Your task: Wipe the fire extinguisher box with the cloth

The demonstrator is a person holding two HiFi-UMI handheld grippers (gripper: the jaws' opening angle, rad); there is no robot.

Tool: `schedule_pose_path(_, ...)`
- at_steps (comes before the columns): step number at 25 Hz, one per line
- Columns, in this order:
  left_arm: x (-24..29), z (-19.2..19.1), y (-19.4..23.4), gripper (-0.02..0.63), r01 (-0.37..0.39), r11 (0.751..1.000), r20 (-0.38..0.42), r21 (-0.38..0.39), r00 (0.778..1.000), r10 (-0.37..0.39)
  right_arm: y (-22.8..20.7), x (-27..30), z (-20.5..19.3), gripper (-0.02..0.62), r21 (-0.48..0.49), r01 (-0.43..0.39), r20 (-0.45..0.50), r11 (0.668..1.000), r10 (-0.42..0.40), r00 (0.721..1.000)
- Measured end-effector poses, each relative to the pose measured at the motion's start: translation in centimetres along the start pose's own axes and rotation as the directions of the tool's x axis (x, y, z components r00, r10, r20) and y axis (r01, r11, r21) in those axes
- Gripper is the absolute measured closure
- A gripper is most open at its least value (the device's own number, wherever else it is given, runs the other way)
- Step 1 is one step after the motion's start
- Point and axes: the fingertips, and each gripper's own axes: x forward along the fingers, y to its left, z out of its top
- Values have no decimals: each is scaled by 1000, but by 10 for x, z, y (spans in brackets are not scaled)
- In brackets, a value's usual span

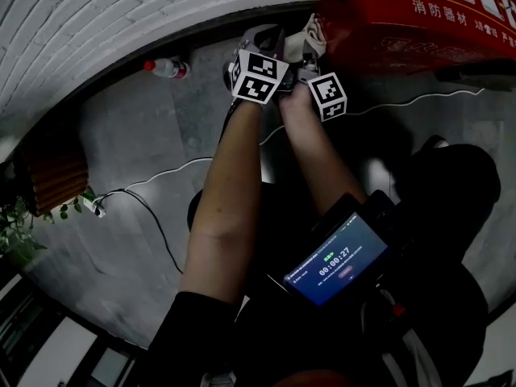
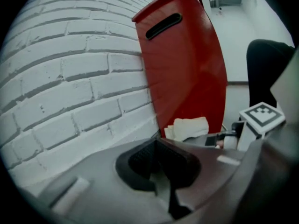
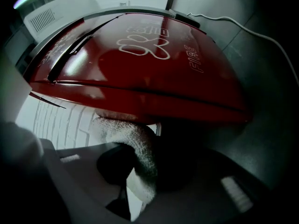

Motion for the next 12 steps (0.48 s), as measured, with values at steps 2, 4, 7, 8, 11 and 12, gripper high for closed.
schedule_pose_path(2, 4, -11, -6, 603, 16, 1000, -31, 15, 999, -15, -13, 1, -2, 500, 2, 15, -4, 1000, -15, 1000)
schedule_pose_path(4, 8, -23, -14, 603, 33, 999, -67, 30, 997, -31, -26, 1, -4, 500, 3, 31, -9, 1000, -31, 999)
schedule_pose_path(7, 15, -41, -26, 603, 57, 997, -117, 45, 992, -52, -45, 2, -7, 500, 2, 53, -17, 999, -53, 998)
schedule_pose_path(8, 17, -46, -29, 603, 63, 997, -129, 47, 990, -57, -51, 3, -8, 500, 3, 63, -19, 998, -63, 998)
schedule_pose_path(11, 22, -56, -34, 603, 72, 996, -151, 43, 986, -65, -71, 2, -11, 500, 12, 98, -25, 995, -97, 995)
schedule_pose_path(12, 23, -59, -35, 603, 74, 996, -156, 40, 985, -67, -78, 1, -12, 500, 15, 109, -26, 994, -109, 994)
